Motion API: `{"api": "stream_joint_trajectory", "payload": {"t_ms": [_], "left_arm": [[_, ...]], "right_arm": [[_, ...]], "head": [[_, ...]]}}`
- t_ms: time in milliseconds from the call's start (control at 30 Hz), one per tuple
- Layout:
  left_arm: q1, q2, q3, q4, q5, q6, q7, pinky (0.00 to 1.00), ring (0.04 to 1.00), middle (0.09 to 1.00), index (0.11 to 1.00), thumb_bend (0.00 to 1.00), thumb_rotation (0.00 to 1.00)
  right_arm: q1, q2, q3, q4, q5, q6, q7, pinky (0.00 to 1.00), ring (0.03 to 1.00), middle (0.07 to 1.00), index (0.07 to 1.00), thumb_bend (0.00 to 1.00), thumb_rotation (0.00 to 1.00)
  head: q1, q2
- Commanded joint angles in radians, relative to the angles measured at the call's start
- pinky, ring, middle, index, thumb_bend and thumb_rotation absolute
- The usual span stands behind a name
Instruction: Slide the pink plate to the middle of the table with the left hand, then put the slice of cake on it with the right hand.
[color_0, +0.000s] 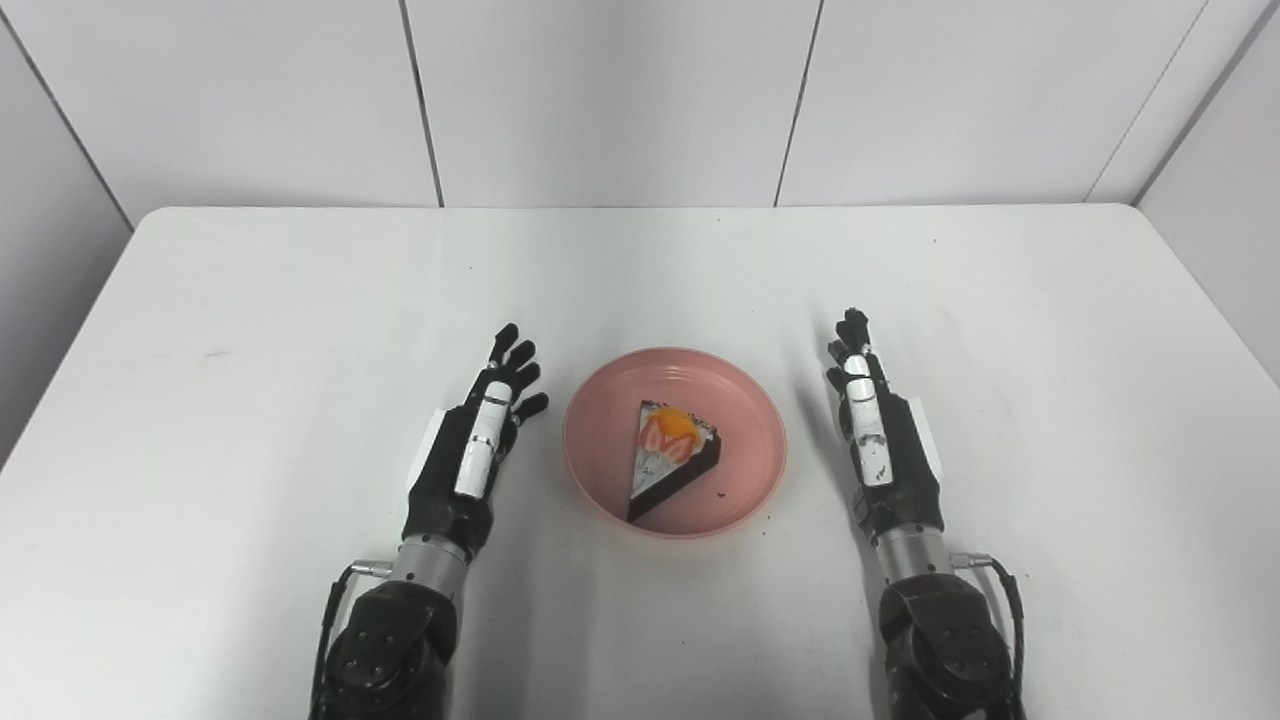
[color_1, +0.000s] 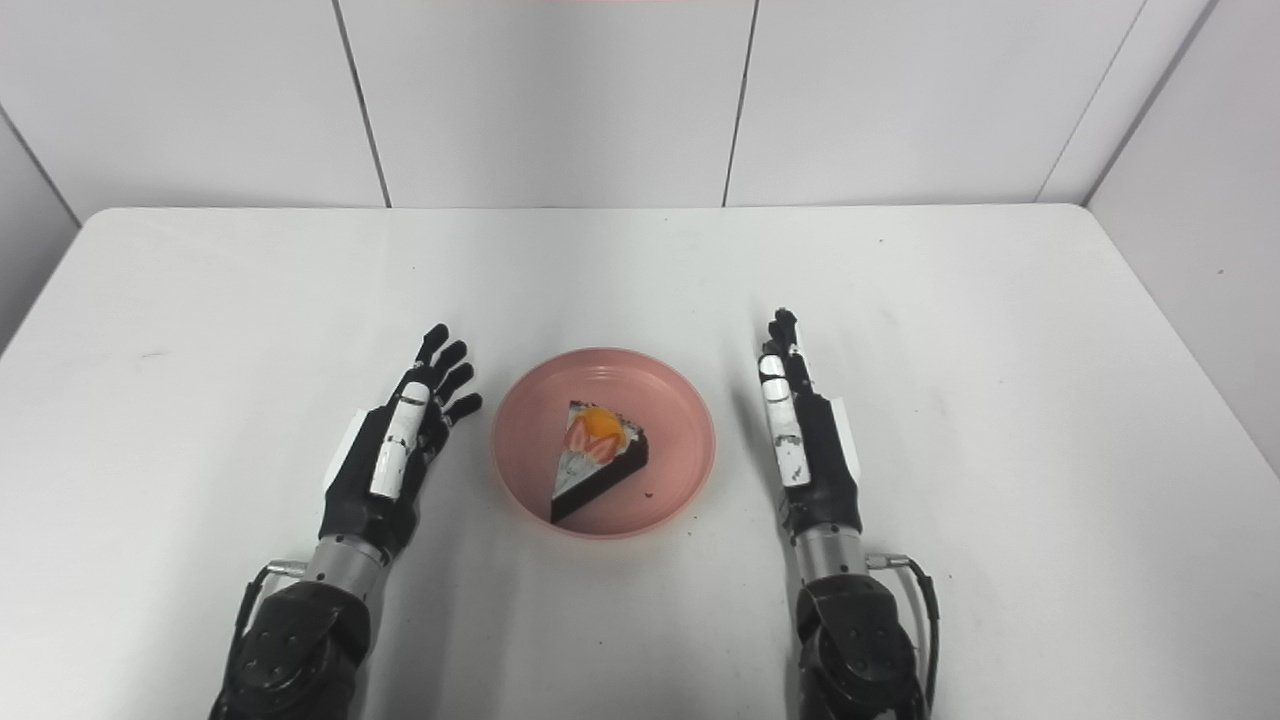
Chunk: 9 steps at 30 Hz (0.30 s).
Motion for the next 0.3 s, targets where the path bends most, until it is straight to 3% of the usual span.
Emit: {"api": "stream_joint_trajectory", "payload": {"t_ms": [0,267], "left_arm": [[-0.016,0.007,0.0,0.017,-0.001,-0.004,-0.003,0.97,0.965,0.974,0.98,0.38,1.0],[-0.028,-0.002,0.006,0.034,-0.009,-0.004,-0.003,0.97,0.965,0.973,0.979,0.38,1.0]], "right_arm": [[-0.022,-0.008,0.011,-0.026,0.011,-0.012,-0.001,1.0,0.986,1.0,1.0,0.25,1.0],[-0.022,-0.025,0.029,-0.048,0.029,0.046,0.003,1.0,0.988,1.0,1.0,0.25,1.0]], "head": [[0.005,-0.001],[0.012,0.0]]}}
